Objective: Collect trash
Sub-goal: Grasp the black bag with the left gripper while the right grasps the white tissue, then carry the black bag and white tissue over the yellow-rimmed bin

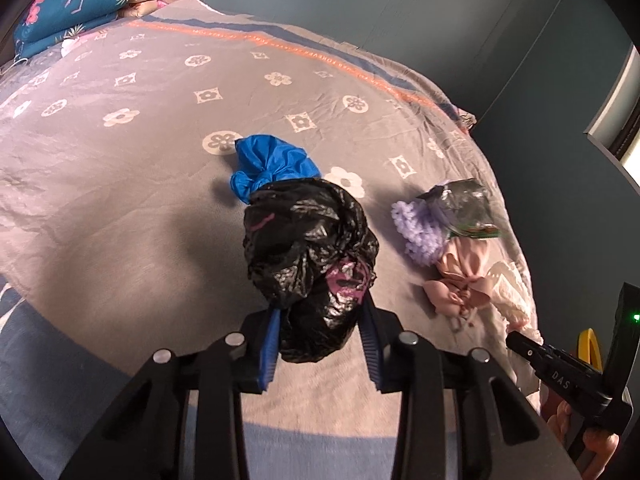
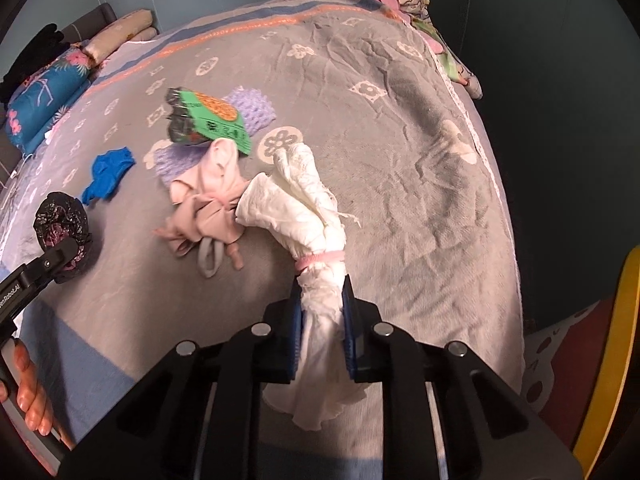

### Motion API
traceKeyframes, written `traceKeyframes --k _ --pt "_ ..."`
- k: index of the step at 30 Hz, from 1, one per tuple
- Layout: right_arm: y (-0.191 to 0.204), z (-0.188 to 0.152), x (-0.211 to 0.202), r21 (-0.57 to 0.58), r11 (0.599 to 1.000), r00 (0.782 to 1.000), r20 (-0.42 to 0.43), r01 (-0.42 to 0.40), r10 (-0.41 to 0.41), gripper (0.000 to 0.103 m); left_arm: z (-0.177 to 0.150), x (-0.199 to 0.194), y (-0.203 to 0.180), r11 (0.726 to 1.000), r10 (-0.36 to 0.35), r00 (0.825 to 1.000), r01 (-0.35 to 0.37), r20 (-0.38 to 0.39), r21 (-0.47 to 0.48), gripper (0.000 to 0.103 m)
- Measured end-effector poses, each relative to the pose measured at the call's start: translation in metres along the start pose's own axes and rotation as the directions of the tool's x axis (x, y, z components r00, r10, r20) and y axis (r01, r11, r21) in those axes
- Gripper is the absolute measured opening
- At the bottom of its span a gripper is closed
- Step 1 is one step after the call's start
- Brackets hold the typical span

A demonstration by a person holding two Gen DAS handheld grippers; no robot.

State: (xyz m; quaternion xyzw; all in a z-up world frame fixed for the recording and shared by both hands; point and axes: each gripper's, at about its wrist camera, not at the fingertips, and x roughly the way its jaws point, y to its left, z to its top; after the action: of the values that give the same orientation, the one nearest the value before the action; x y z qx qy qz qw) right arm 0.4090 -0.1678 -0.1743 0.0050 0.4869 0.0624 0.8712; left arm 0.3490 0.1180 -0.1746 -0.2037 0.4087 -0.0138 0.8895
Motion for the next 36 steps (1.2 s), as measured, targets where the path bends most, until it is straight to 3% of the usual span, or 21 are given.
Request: traceKeyframes --k 12,25,36 --pt "0.008 -0.022 -0.074 -0.050 0.997 0.996 0.064 -0.055 0.058 0.017 -0.012 -0.052 -0.011 0.999 0.023 0.999 -0.024 0.039 0.043 0.033" --pt "0.011 -0.066 -0.147 -0.101 0.981 0.982 0.079 -0.165 0.173 0.017 -0.051 -0.112 -0.023 0.989 0.066 0.997 -0.072 0.051 0.130 0.033" --pt "-0.001 -0.103 -0.196 -0.124 0.972 0.969 0.125 -0.199 0.214 0.017 -0.066 -0.153 -0.040 0.989 0.024 0.996 -0.037 0.086 0.146 0.033"
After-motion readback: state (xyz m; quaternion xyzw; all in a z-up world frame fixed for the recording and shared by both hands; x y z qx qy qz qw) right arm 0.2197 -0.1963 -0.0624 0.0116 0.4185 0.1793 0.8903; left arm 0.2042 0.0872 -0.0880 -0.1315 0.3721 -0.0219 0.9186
